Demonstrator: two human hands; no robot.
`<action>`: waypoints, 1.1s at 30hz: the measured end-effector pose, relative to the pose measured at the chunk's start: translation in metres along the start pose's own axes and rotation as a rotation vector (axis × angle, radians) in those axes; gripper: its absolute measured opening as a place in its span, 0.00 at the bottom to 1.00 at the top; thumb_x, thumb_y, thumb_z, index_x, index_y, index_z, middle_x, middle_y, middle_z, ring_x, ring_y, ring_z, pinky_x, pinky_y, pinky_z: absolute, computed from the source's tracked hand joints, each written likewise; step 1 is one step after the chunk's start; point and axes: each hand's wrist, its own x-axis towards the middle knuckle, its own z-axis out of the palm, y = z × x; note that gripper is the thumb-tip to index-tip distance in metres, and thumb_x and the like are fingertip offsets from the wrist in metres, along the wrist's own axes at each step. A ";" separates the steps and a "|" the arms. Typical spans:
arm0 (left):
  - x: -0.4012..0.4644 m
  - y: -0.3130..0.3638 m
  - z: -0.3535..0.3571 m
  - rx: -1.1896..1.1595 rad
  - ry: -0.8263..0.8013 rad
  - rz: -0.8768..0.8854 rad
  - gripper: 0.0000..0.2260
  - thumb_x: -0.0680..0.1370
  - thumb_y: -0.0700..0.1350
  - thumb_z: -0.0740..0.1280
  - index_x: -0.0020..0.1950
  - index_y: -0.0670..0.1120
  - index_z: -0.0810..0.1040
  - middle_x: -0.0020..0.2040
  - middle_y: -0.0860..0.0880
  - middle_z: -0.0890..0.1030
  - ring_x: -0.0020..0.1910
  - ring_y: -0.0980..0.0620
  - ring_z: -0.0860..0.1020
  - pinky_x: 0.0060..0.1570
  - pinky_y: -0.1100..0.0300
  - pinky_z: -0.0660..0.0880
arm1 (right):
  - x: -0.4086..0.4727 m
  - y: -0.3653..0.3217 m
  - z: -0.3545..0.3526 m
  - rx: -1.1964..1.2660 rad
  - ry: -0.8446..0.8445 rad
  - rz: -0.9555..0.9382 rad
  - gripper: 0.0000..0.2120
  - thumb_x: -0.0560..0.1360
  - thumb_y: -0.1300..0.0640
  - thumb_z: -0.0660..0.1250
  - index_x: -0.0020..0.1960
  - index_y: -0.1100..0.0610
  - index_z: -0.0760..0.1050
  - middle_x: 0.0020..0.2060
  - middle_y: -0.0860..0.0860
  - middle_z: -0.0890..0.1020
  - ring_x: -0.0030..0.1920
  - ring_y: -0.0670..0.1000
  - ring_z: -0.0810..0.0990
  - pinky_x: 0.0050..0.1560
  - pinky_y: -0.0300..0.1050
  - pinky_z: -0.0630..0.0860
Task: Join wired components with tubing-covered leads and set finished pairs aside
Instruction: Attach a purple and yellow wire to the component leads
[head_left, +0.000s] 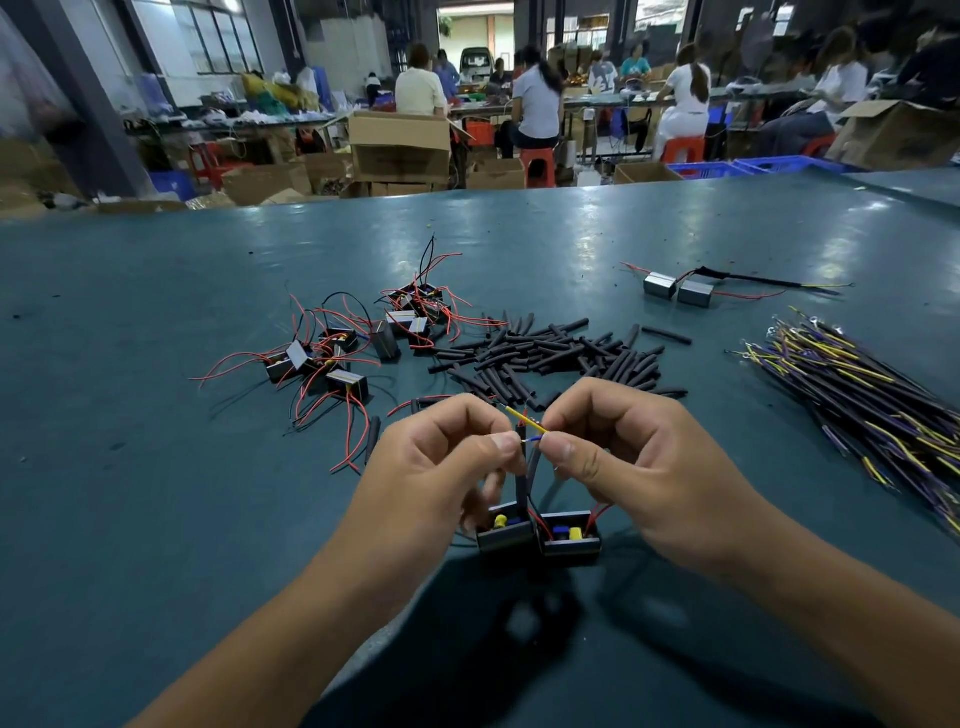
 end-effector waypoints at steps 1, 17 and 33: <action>0.000 0.001 -0.001 0.119 0.006 0.087 0.06 0.74 0.46 0.69 0.40 0.46 0.79 0.34 0.53 0.78 0.30 0.56 0.71 0.29 0.64 0.68 | 0.000 0.000 0.000 0.001 0.004 -0.004 0.03 0.78 0.56 0.68 0.45 0.51 0.79 0.34 0.40 0.79 0.33 0.38 0.77 0.36 0.28 0.72; -0.002 0.000 -0.002 0.185 -0.037 0.094 0.09 0.71 0.50 0.64 0.39 0.45 0.77 0.32 0.48 0.76 0.30 0.50 0.71 0.29 0.59 0.67 | -0.003 0.001 0.001 -0.028 -0.024 0.025 0.03 0.78 0.52 0.69 0.47 0.51 0.80 0.33 0.47 0.77 0.34 0.41 0.74 0.35 0.34 0.71; -0.007 0.003 0.001 0.351 -0.014 0.244 0.06 0.75 0.48 0.66 0.43 0.48 0.81 0.36 0.48 0.81 0.31 0.51 0.74 0.30 0.59 0.71 | -0.005 -0.006 0.001 -0.045 0.014 0.024 0.09 0.72 0.49 0.68 0.43 0.55 0.79 0.33 0.60 0.77 0.32 0.58 0.71 0.30 0.53 0.69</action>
